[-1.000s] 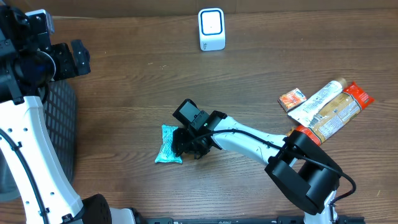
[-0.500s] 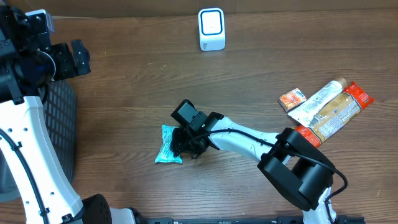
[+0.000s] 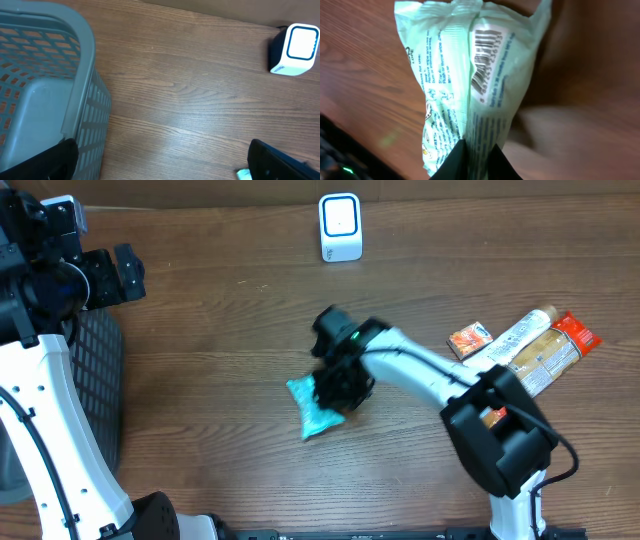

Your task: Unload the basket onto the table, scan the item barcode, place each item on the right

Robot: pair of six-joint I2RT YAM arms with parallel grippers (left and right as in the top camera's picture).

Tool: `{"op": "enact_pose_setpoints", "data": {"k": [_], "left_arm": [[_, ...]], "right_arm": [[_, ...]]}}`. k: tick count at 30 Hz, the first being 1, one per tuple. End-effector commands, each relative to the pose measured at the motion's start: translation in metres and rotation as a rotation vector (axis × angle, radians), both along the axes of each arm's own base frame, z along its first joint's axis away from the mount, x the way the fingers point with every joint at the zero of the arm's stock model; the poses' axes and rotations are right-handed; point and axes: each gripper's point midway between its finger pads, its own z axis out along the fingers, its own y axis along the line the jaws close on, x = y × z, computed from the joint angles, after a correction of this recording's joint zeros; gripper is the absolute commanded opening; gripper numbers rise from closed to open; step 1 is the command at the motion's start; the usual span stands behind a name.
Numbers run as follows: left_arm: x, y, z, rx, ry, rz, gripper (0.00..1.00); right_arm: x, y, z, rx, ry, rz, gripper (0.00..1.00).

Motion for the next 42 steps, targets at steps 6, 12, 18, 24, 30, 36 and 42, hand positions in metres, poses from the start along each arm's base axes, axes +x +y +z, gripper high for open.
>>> {"op": "enact_pose_setpoints", "data": {"k": [6,12,18,24,30,36,42], "left_arm": [[0.001,0.001,0.001,0.006,-0.006,-0.012,1.00],[0.001,0.001,0.001,0.006,-0.006,-0.012,1.00],[0.001,0.001,0.001,0.006,-0.005,-0.012,1.00],[0.001,0.001,0.001,0.006,-0.006,-0.012,1.00],[0.001,0.001,0.001,0.006,-0.006,-0.012,1.00],[0.001,0.001,0.001,0.006,-0.006,-0.012,1.00],[0.001,0.001,0.001,0.006,-0.006,-0.012,1.00]], "right_arm": [[0.068,-0.072,-0.003,-0.217,-0.385,0.469,0.41],[0.100,-0.083,0.011,-0.255,-0.448,0.350,0.70],[0.119,-0.083,0.070,-0.082,-0.318,0.033,0.80],[0.106,-0.092,0.077,0.035,-0.119,-0.130,0.88],[0.086,-0.097,0.036,0.042,-0.039,-0.102,0.89],[0.065,-0.077,0.013,0.201,0.048,-0.100,0.84],[0.047,-0.058,0.001,0.275,0.103,-0.113,0.82]]}}
